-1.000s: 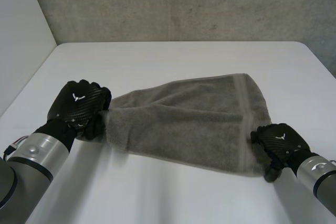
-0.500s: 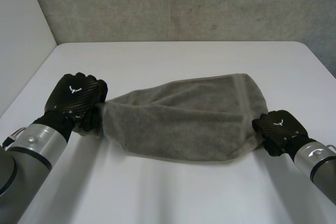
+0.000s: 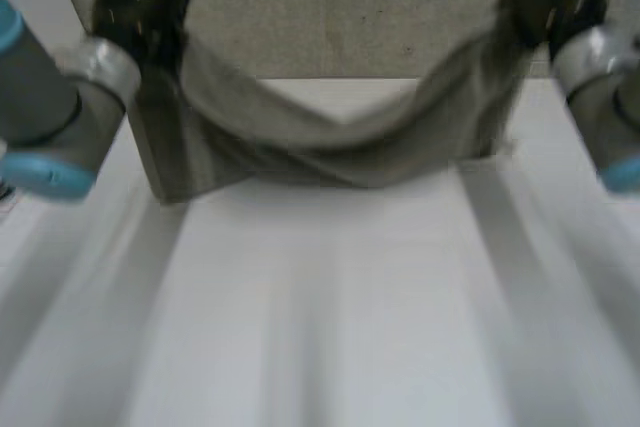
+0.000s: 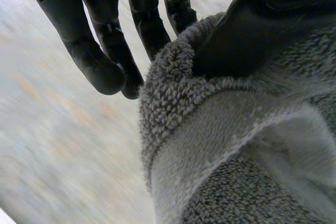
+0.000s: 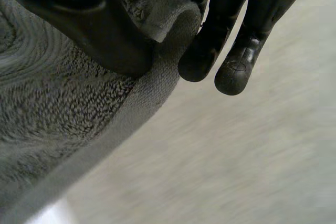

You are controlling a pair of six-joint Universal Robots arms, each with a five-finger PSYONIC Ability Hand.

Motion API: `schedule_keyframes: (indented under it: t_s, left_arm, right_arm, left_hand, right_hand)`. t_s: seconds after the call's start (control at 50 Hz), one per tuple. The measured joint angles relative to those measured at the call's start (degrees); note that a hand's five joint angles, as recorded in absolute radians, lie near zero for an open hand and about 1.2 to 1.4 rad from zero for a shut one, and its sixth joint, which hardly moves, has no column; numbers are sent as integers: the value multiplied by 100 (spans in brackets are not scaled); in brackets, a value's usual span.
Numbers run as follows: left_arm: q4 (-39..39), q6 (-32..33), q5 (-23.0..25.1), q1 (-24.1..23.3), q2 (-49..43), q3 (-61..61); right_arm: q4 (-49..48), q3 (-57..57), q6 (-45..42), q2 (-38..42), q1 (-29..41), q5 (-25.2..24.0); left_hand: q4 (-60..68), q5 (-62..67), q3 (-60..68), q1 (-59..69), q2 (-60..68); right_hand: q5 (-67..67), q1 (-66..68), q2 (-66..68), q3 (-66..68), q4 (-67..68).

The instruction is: Fold the towel.

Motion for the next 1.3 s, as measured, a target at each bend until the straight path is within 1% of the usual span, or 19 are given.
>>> schedule_keyframes:
  t_s: [0.02, 0.08, 0.14, 0.18, 0.28, 0.36, 0.4, 0.46, 0.54, 0.66, 0.74, 0.88, 1.02, 1.08, 1.1, 1.12, 1.14, 1.18, 1.3]
  left_arm:
    - [108, 9, -83, -10, -84, 405]
    - [556, -78, -338, -49, -159, 1064]
    - [902, -219, -520, -90, -124, 1249]
    - [1120, -375, -629, -114, -42, 1152]
    - [1292, -672, -678, -98, 178, 119]
    - [1284, -756, -610, -74, 271, -1138]
    - [1275, -750, -560, -68, 271, -1534]
    - [1280, -680, -360, -33, 264, -2513]
    - [1300, -418, -35, 143, 242, -3417]
    - [1258, 101, 311, 461, 309, -4146]
    - [1167, 361, 403, 541, 533, -4419]
    - [999, 541, 438, 488, 1103, -4843]
    - [950, 545, 430, 411, 1357, -5150]
    - [947, 542, 427, 409, 1376, -5226]
    - [947, 542, 426, 411, 1375, -5231]
    - [946, 541, 425, 416, 1375, -5243]
    - [946, 541, 424, 424, 1377, -5247]
    - [946, 540, 422, 438, 1386, -5248]
    - [945, 540, 421, 476, 1489, -5216]
  right_arm:
    - [-116, -300, 60, 29, 15, 84]
    - [-532, -743, 284, 28, 44, 237]
    - [-823, -776, 464, -28, 58, 284]
    - [-991, -610, 581, -120, 64, 271]
    - [-986, 375, 677, -450, 52, -18]
    - [-586, 1377, 637, -629, 14, -379]
    - [-411, 1674, 616, -645, 2, -478]
    - [13, 2452, 563, -667, -35, -690]
    - [190, 3338, 417, -718, -141, -929]
    - [174, 4202, 123, -986, -395, -1136]
    - [184, 4516, 28, -1288, -548, -1150]
    - [308, 4844, 15, -1772, -871, -1111]
    - [414, 5047, 42, -1886, -1182, -1113]
    - [411, 5163, 46, -1859, -1304, -1146]
    - [406, 5181, 46, -1851, -1320, -1152]
    - [388, 5216, 47, -1830, -1347, -1163]
    - [365, 5248, 47, -1804, -1368, -1173]
    - [319, 5286, 47, -1754, -1393, -1185]
    - [111, 5328, 46, -1575, -1494, -1202]
  left_hand:
    - [0, 0, 0, 0, 0]
    - [0, 0, -1, 0, 0]
    - [0, 0, -2, 0, 0]
    - [0, 0, -2, 0, 0]
    - [0, 0, -4, 0, -1]
    - [0, 0, -5, 0, -1]
    - [0, 0, -5, 0, -1]
    - [0, 0, -6, 0, -1]
    - [0, 0, -7, 0, -1]
    - [0, 0, -9, 0, -1]
    - [0, 0, -10, 0, -2]
    - [0, 0, -11, 0, -2]
    - [-61, 0, -91, 0, -74]
    - [-699, -176, -764, -93, -949]
    - [-839, -291, -901, -146, -1063]
    - [-1182, -588, -1252, -374, -1429]
    - [-1654, -1132, -1713, -893, -1904]
    - [-2162, -1656, -2203, -1400, -2438]
    - [-2700, -2309, -2859, -2009, -3058]
  right_hand:
    - [0, 0, 0, 0, 0]
    - [0, 1, 0, 0, 0]
    - [0, 1, 0, 0, 0]
    - [8, 2, 0, 5, 0]
    - [11, 4, 37, 25, 0]
    - [11, 6, 38, 33, 0]
    - [11, 6, 38, 35, 0]
    - [11, 6, 38, 35, 0]
    - [11, 8, 76, 36, 0]
    - [11, 16, 80, 37, 0]
    - [11, 19, 81, 37, 0]
    - [11, 21, 81, 37, 0]
    - [11, 21, 81, 37, 0]
    - [11, 22, 81, 37, 0]
    - [11, 22, 81, 37, 0]
    - [11, 22, 81, 37, 0]
    - [11, 22, 81, 37, 0]
    - [11, 22, 81, 37, 0]
    - [11, 22, 81, 37, 0]
